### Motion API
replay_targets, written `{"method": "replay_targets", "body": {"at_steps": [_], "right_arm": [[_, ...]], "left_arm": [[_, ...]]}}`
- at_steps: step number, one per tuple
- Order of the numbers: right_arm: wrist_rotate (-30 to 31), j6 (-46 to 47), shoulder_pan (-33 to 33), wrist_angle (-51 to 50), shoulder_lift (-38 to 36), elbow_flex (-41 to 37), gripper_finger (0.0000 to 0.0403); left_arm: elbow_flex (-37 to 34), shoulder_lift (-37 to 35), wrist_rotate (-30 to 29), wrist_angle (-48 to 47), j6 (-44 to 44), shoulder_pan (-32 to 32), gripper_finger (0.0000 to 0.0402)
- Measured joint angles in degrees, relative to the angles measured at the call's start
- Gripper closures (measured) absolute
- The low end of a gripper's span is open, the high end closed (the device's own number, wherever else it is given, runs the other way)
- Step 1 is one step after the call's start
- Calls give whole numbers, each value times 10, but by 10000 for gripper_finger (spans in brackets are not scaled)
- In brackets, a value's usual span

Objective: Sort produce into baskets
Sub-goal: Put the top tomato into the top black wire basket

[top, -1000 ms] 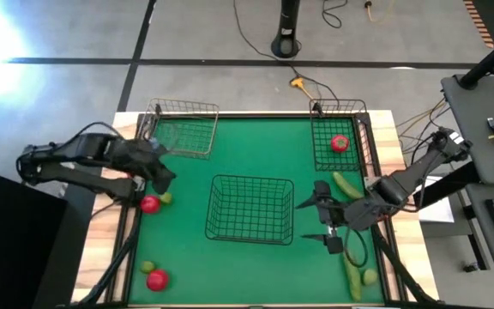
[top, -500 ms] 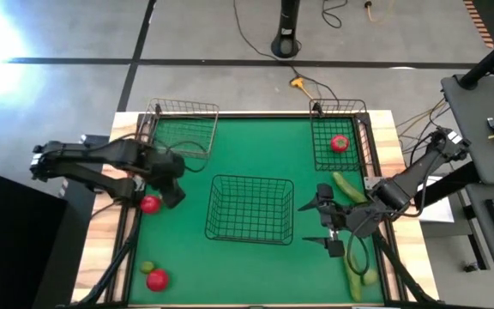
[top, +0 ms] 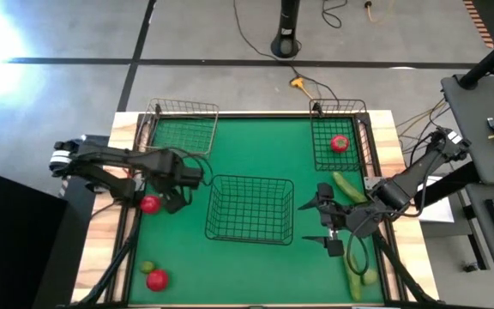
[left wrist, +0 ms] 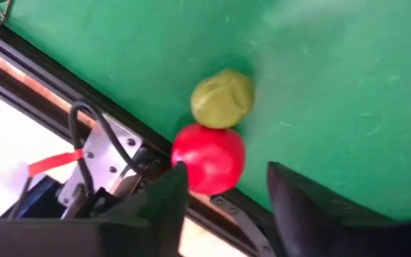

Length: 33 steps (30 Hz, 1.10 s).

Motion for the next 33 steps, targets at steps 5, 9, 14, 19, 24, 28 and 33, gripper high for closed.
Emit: {"method": "replay_targets", "body": {"at_steps": [5,9,14,19,24,28,33], "right_arm": [[0,5,0,-3,0,0,35],[0,21,0,-29,0,0,35],[0,53,0,-64,0,0,35],[0,55,0,-66,0,0,35],[0,61,0,-65,0,0,35],[0,64,0,-64,0,0,35],[0,69,0,-64,0,0,35]], "left_arm": [[-5,39,0,-18,20,0,133],[-30,52,21,-21,42,0,72],[-81,52,73,-2,75,-2,36],[-129,47,89,47,83,-3,37],[-130,53,91,60,86,-3,40],[-129,70,101,62,79,-3,40],[-129,114,117,63,68,-3,41]]}}
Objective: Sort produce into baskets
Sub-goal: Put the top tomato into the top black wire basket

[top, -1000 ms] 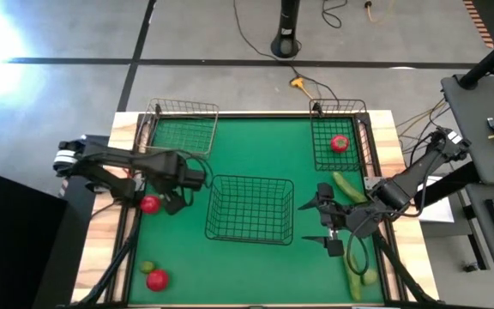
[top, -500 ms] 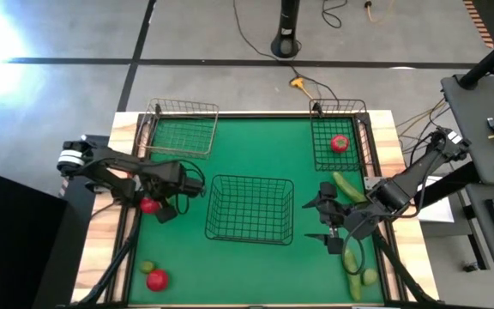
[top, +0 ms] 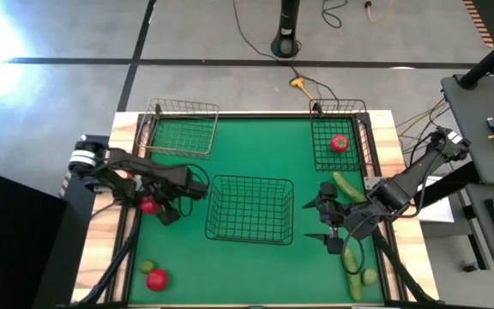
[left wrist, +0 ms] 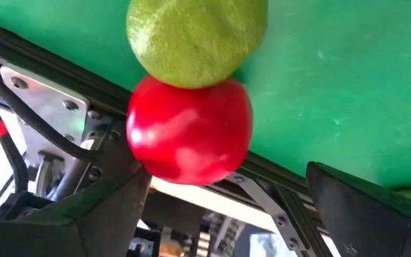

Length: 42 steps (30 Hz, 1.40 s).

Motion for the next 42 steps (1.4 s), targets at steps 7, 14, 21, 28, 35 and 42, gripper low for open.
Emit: {"method": "replay_targets", "body": {"at_steps": [7,14,21,28,35,42], "right_arm": [[0,10,2,-1,0,0,35],[0,9,4,-1,0,0,35],[0,10,4,-1,0,0,35],[0,19,4,-2,0,0,35],[0,19,4,-7,0,0,35],[0,19,4,-7,0,0,35]], "left_arm": [[1,35,0,1,-3,-1,41],[31,36,68,43,-25,-37,41],[75,30,70,37,-74,-93,41],[129,13,73,37,-176,-171,41],[179,3,26,41,-338,-285,41],[157,5,-32,57,-511,-370,41]]}}
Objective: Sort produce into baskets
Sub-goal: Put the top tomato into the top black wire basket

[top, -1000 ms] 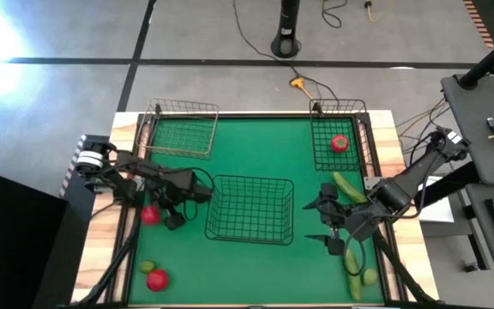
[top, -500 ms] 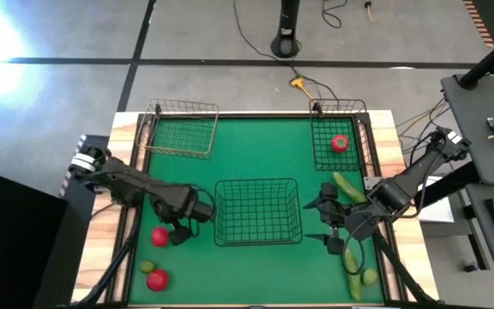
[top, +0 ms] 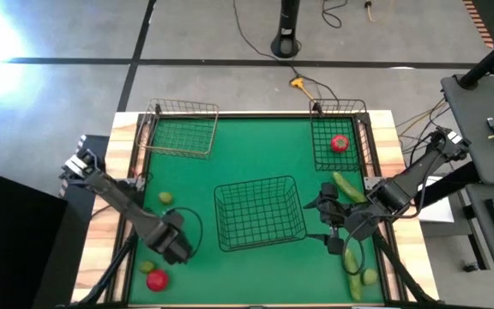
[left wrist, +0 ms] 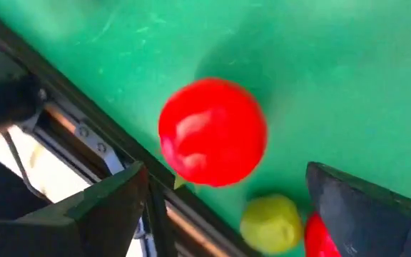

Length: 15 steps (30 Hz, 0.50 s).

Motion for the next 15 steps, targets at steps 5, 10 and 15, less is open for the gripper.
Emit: {"method": "replay_targets", "body": {"at_steps": [5,10,15], "right_arm": [[0,0,0,0,0,0,35],[0,-15,0,0,0,0,35],[0,-20,0,0,0,0,35]], "left_arm": [[-36,0,1,58,-79,-14,41],[-75,0,0,68,-134,-14,41],[-116,2,1,168,-151,-14,46]]}}
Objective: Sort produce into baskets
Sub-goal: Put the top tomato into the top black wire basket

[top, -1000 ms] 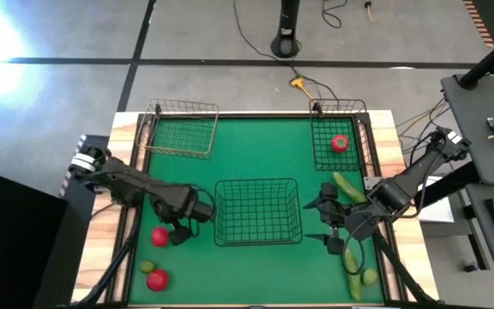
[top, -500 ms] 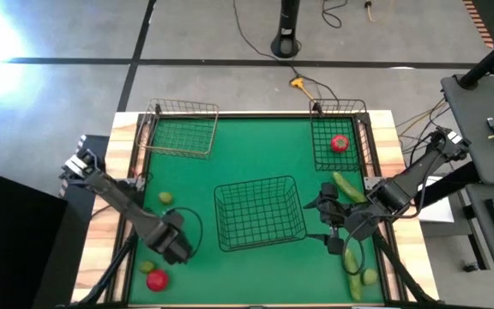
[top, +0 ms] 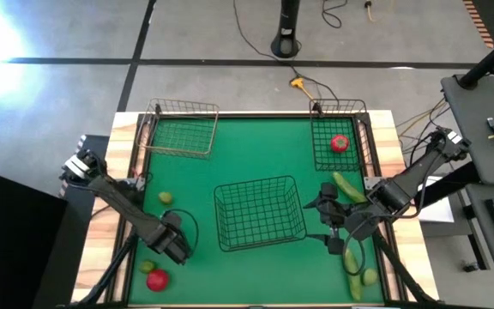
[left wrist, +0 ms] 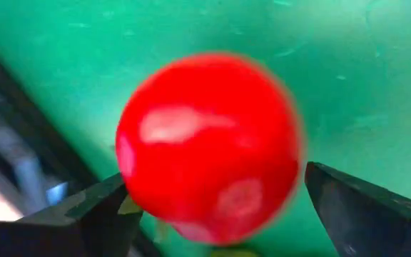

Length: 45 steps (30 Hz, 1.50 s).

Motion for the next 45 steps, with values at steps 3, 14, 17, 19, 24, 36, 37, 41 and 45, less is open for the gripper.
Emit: {"method": "replay_targets", "body": {"at_steps": [3,14,17,19,24,36,37,41,45], "right_arm": [[0,-1,0,0,0,0,35],[0,0,0,1,0,0,35],[0,0,0,2,0,0,35],[0,0,0,2,0,0,35],[0,0,0,2,0,0,35],[0,5,0,2,0,0,35],[0,5,0,2,0,0,35],[0,5,0,2,0,0,35],[0,5,0,2,0,0,35]], "left_arm": [[-19,3,1,43,-12,0,54],[-29,16,-20,55,-9,-2,157],[-29,14,-32,47,-4,-1,183],[-24,13,-40,18,-2,-1,191],[6,10,-74,-25,18,-1,173],[32,4,-161,-39,11,-1,78],[33,3,-161,-37,9,-1,74],[49,2,-170,-33,13,-1,66],[64,2,-194,-20,23,-1,65]]}}
